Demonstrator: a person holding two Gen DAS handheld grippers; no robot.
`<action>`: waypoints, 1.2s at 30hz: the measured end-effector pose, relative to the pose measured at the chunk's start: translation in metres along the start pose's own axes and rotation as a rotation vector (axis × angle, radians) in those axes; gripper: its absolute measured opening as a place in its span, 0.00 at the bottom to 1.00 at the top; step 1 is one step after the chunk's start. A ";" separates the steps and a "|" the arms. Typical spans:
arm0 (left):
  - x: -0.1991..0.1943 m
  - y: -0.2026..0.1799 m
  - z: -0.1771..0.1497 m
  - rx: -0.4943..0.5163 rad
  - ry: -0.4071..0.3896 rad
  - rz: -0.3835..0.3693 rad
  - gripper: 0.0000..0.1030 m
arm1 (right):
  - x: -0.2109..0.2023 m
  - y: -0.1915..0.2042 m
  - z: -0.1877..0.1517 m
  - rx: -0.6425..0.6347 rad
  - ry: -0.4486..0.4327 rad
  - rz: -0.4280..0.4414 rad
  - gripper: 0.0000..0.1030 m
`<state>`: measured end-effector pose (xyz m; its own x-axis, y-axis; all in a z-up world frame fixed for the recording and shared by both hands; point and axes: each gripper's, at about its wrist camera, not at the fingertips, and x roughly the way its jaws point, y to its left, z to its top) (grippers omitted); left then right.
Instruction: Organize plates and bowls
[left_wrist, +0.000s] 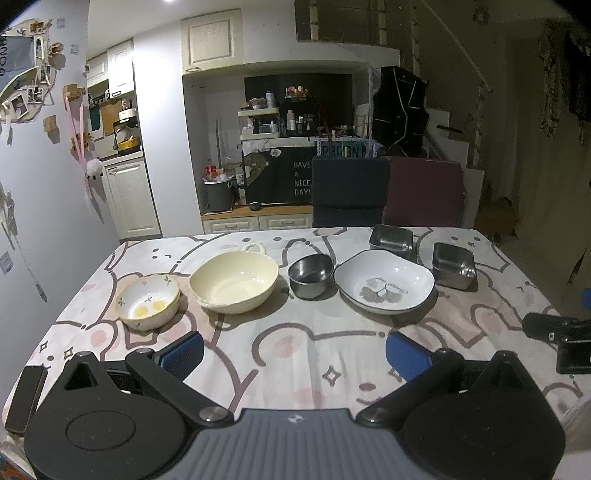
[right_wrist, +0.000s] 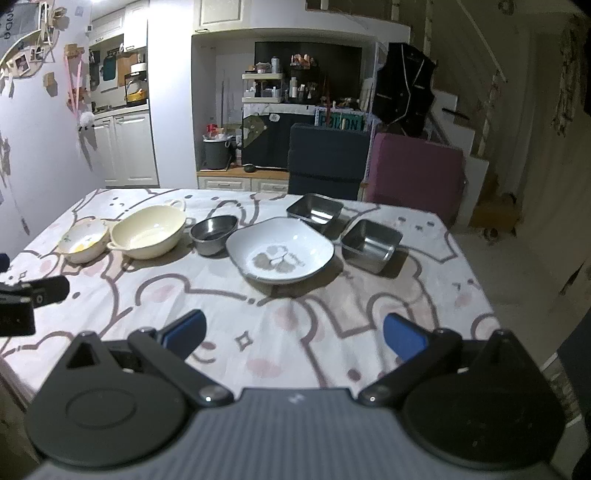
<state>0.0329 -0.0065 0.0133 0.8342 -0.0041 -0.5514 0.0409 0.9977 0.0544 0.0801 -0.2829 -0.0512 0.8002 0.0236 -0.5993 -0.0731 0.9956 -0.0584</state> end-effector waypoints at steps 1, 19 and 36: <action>0.003 -0.001 0.003 0.002 -0.002 -0.001 1.00 | 0.000 -0.001 0.003 -0.003 -0.007 -0.002 1.00; 0.075 -0.022 0.069 -0.005 -0.064 0.032 1.00 | 0.059 -0.021 0.057 -0.040 -0.108 0.057 1.00; 0.168 -0.052 0.101 -0.023 -0.028 0.079 1.00 | 0.133 -0.046 0.096 -0.140 -0.252 0.101 1.00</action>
<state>0.2271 -0.0660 0.0020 0.8495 0.0735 -0.5224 -0.0383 0.9962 0.0778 0.2471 -0.3170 -0.0516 0.9058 0.1612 -0.3918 -0.2275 0.9652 -0.1288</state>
